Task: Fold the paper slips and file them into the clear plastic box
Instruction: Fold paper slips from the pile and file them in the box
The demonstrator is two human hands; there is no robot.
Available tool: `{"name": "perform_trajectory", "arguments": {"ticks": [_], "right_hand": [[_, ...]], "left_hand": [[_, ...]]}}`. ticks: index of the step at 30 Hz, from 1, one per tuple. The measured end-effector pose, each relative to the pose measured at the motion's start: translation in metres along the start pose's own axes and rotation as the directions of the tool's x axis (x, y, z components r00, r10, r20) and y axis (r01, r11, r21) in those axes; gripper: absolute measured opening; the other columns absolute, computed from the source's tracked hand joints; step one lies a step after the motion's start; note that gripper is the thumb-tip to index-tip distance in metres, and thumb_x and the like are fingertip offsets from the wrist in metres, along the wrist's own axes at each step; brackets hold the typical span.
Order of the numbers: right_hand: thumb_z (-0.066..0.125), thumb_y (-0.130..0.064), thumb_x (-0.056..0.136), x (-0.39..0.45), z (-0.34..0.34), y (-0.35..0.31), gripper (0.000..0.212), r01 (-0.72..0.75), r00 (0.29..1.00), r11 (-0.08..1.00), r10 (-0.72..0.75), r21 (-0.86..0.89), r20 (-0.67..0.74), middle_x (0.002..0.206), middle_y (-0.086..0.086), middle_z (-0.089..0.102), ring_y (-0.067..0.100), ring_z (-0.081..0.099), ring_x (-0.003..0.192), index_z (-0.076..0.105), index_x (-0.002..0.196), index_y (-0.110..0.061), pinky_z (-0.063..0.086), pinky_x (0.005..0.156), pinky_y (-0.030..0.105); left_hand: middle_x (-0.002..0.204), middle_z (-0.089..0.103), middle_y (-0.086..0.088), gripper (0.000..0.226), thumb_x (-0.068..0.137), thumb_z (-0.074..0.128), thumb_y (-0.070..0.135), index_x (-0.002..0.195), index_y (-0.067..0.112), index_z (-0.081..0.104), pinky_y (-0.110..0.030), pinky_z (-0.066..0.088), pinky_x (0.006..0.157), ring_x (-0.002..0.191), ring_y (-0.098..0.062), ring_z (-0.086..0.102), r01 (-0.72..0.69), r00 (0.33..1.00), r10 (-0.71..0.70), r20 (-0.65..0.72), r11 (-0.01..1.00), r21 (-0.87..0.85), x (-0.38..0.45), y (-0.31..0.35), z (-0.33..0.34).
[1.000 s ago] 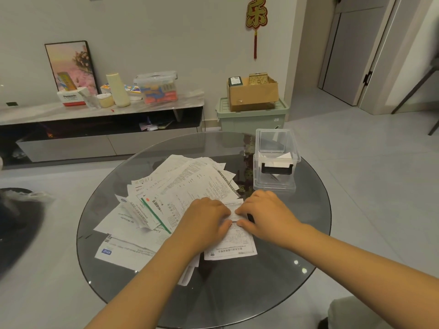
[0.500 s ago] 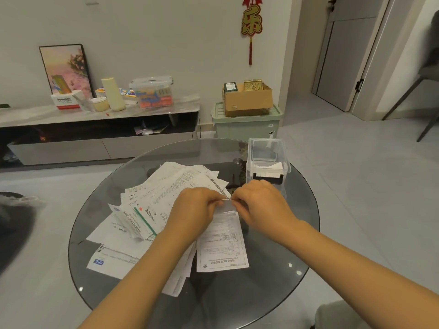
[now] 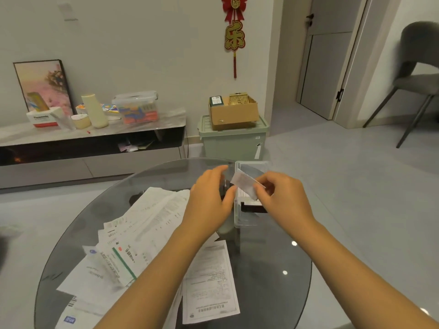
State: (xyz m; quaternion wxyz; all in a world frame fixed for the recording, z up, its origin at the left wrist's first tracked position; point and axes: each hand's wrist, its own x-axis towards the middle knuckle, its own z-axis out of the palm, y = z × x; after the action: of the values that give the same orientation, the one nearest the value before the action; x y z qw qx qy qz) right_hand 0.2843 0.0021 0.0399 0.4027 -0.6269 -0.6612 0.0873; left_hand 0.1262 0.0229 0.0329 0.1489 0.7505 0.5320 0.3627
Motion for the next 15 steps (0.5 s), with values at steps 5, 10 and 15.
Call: {"name": "perform_trajectory", "arguments": {"ticks": [5, 10, 15], "right_hand": [[0.061, -0.014, 0.086, 0.022, -0.008, 0.026, 0.007, -0.182, 0.976, 0.983, 0.183, 0.02, -0.114, 0.076, -0.004, 0.061, 0.017, 0.059, 0.073, 0.063, 0.092, -0.016, 0.053, 0.068, 0.038], [0.058, -0.011, 0.087, 0.029, -0.003, 0.037, 0.017, -0.205, 0.974, 0.979, 0.204, -0.001, -0.099, 0.072, -0.004, 0.057, 0.018, 0.057, 0.069, 0.059, 0.102, -0.018, 0.052, 0.063, 0.038], [0.055, -0.009, 0.086, 0.032, 0.004, 0.046, 0.023, -0.173, 0.982, 0.984, 0.169, -0.049, -0.08, 0.079, -0.008, 0.053, 0.015, 0.053, 0.072, 0.064, 0.105, -0.018, 0.048, 0.063, 0.03]], "left_hand": [[0.127, 0.053, 0.01, 0.028, 0.094, 0.043, 0.025, 0.116, 0.026, 0.06, -0.039, 0.01, 0.114, 0.125, -0.009, 0.038, -0.211, 0.941, 0.146, 0.305, 0.959, 0.19, 0.029, 0.003, 0.014], [0.106, 0.06, 0.002, 0.049, 0.086, 0.023, 0.035, 0.105, 0.021, 0.067, -0.038, 0.008, 0.111, 0.108, -0.011, 0.04, -0.368, 0.814, 0.184, 0.551, 0.897, 0.245, 0.052, 0.004, 0.032], [0.091, 0.061, -0.01, 0.056, 0.089, 0.014, 0.036, 0.108, 0.014, 0.061, -0.032, 0.012, 0.106, 0.097, -0.017, 0.045, -0.414, 0.742, 0.143, 0.656, 0.866, 0.28, 0.063, 0.005, 0.049]]}}
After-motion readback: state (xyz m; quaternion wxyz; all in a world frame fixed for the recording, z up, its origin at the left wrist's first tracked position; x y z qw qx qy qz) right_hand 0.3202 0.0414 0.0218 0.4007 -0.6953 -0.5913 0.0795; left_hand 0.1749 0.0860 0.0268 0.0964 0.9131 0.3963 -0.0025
